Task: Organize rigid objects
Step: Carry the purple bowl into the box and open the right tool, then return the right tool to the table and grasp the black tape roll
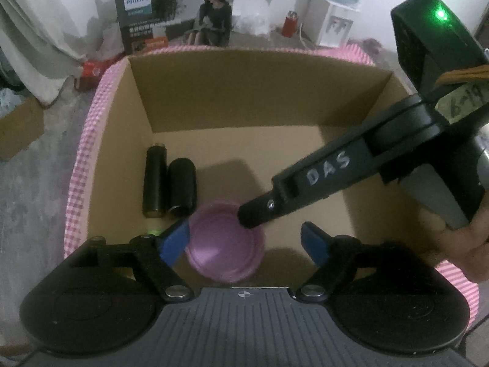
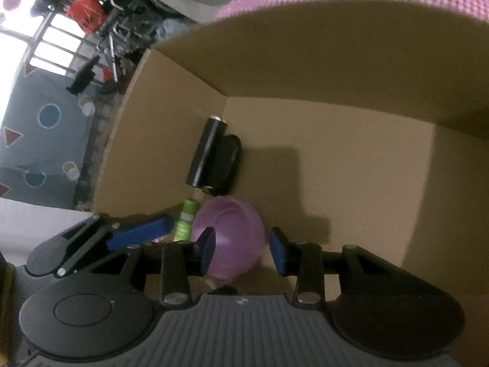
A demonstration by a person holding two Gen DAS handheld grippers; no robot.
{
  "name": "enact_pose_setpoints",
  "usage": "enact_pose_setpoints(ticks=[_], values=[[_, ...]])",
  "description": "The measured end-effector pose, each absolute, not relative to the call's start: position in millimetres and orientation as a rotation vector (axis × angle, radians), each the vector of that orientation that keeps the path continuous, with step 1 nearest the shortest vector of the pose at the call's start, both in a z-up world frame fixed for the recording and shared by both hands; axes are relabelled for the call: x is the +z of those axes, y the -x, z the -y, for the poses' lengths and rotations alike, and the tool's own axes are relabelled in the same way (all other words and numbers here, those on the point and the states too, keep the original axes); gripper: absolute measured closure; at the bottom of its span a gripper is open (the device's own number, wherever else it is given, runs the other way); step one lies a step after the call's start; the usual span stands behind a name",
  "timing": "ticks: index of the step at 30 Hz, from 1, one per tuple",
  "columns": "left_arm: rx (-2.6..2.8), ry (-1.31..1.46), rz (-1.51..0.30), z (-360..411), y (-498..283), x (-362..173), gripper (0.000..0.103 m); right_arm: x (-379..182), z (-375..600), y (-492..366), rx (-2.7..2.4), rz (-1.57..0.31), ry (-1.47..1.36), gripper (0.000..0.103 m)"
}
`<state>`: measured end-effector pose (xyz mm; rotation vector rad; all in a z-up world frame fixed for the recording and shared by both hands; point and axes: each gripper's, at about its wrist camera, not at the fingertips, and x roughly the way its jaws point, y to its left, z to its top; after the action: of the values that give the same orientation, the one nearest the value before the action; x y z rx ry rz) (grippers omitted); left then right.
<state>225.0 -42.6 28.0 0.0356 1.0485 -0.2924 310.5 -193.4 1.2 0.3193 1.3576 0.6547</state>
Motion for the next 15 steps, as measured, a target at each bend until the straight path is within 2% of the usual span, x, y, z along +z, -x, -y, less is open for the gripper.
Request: enact_pose_setpoints(ticks=[7, 9, 13, 15], values=[[-0.267, 0.006, -0.896, 39, -189, 71, 0.015, 60, 223, -275, 0.678, -1.17, -0.358, 0.058], [-0.264, 0.016, -0.834, 38, -171, 86, 0.012, 78, 234, -256, 0.681, -1.089, -0.353, 0.039], [-0.282, 0.03, -0.695, 42, -133, 109, 0.003, 116, 257, -199, 0.671, -0.883, -0.3, 0.027], [-0.308, 0.018, -0.65, 48, -115, 113, 0.002, 125, 264, -171, 0.659, -0.807, -0.27, 0.012]])
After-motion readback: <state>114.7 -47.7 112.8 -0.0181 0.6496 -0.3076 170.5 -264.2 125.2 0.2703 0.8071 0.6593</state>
